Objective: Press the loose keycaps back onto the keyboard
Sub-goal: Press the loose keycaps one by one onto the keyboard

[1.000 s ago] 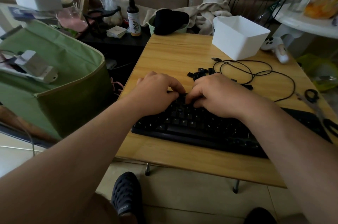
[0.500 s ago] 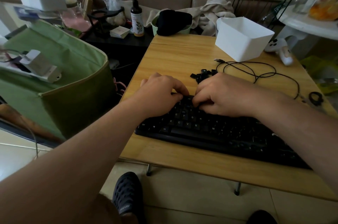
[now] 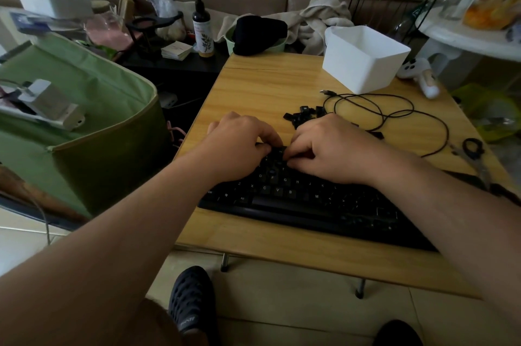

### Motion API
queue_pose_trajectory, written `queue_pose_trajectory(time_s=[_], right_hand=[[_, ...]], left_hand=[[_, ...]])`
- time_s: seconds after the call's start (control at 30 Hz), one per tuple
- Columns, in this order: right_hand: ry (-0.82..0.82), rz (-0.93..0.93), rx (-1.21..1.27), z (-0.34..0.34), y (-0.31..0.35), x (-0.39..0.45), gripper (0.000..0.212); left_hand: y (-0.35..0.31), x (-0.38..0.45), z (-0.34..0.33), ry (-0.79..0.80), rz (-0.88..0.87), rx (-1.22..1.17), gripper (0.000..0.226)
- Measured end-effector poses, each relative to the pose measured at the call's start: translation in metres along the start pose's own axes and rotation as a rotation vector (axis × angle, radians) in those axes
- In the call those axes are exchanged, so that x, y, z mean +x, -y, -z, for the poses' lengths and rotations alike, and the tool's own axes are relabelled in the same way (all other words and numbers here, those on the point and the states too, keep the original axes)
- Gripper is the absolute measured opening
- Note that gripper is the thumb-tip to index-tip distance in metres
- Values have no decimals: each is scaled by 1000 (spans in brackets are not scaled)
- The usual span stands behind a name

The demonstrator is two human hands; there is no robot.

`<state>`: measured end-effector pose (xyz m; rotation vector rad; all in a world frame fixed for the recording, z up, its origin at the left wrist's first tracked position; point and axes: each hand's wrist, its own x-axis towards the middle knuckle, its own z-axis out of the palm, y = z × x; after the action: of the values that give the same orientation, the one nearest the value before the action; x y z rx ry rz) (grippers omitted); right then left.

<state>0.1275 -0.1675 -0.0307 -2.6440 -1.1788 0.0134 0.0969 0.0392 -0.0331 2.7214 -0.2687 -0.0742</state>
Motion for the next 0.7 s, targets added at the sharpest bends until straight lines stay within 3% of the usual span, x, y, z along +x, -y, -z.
queue_pose_trajectory(time_s=[0.2,0.7], right_hand=[[-58,-68,-7,-2,4,-3,18],[57,-69,-197,5,18,1,20]], left_hand=[[-1,-1,1,1,9,-21,25],[3,0,-4,-7,-1,-31,27]])
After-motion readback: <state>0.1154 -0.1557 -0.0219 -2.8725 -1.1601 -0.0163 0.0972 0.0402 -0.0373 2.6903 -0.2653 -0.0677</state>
